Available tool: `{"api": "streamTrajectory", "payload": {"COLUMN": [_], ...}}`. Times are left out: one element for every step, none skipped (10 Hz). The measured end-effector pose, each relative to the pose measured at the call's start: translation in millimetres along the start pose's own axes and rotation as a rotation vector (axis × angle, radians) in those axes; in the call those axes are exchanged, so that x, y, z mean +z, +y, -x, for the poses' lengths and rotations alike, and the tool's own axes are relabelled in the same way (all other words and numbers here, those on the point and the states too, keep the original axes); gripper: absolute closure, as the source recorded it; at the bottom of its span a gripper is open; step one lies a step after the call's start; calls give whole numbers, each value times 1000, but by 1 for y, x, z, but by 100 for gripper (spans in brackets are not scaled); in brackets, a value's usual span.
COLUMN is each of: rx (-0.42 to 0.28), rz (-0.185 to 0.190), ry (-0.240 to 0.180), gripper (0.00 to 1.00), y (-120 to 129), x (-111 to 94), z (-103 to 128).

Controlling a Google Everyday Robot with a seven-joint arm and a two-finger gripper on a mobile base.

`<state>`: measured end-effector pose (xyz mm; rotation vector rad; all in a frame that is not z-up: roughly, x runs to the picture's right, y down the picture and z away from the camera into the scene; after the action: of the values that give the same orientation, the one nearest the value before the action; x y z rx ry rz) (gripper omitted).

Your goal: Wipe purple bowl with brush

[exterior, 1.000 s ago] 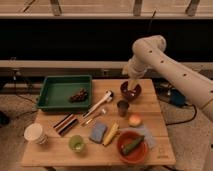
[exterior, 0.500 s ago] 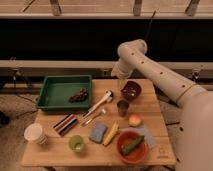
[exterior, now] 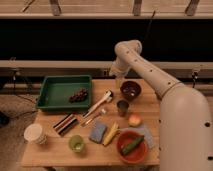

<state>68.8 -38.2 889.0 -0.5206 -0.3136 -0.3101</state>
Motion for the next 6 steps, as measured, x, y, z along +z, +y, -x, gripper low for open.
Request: {"api": "streamTrajectory", "payload": {"rx": [0,3,6,7,4,-9], "rz": [10,17,29,38,46,55], "ry": [-4,-7,-12,-19,-23,-32], "gripper": [35,35,35,35,35,35], "y": [-2,-2,-2,-1,0,1], "x": [7,10,18,22,26,30], "z": [-2,-5,-9,-12,-12,-6]}}
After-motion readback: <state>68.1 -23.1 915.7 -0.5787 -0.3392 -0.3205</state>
